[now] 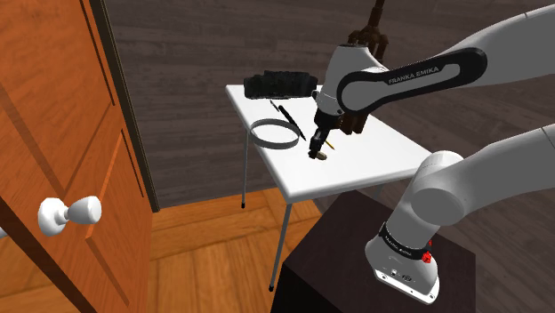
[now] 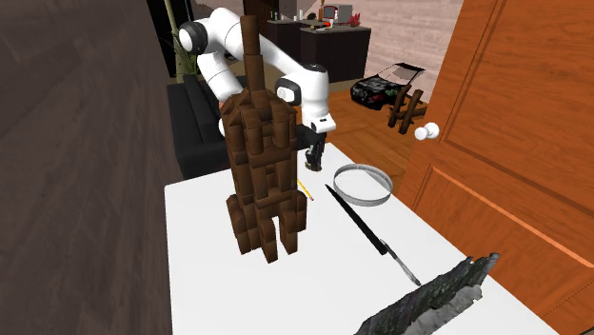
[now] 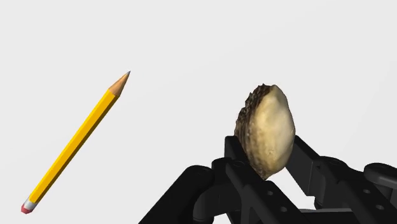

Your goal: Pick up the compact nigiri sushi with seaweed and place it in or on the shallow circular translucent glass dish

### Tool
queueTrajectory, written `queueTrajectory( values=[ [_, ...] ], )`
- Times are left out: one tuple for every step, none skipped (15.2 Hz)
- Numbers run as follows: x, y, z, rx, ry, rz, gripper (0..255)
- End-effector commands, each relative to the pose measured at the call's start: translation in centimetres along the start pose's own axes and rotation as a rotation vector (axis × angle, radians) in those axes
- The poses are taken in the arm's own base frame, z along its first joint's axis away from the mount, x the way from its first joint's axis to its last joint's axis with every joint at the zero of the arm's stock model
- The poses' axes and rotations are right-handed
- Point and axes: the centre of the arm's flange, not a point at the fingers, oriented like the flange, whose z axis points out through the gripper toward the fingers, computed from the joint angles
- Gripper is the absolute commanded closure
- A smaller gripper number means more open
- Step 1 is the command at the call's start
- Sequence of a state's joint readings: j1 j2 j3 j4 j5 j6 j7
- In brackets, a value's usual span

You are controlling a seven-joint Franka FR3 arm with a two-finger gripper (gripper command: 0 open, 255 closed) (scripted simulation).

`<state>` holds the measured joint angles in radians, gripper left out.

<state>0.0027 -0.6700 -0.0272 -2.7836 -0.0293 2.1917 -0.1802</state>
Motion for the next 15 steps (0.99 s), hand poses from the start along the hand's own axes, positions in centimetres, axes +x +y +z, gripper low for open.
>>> queueTrajectory(
  values=[
    [-0.1,0.0,0.1,0.001,-0.003,0.0,255],
    [0.0,0.0,-0.4,0.001,-0.003,0.0,255],
    [0.0,0.1,-0.9,0.001,-0.003,0.0,255],
    [0.1,0.1,-1.4,0.001,-0.003,0.0,255],
    [0.1,0.1,-2.0,0.001,-0.003,0.0,255],
    [0.1,0.1,-2.5,0.001,-0.003,0.0,255],
    [0.2,0.1,-3.0,0.001,-0.003,0.0,255],
    [0.2,0.1,-3.6,0.001,-0.003,0.0,255],
    [0.3,0.1,-4.1,0.001,-0.003,0.0,255],
    [0.3,0.1,-4.6,0.001,-0.003,0.0,255],
    [0.3,0.2,-5.1,0.001,-0.003,0.0,255],
    [0.4,0.2,-5.7,0.001,-0.003,0.0,255],
    [0.4,0.2,-6.2,0.001,-0.003,0.0,255],
    [0.5,0.2,-6.7,0.001,-0.003,0.0,255],
    [0.5,0.2,-7.2,0.001,-0.003,0.0,255]
  ],
)
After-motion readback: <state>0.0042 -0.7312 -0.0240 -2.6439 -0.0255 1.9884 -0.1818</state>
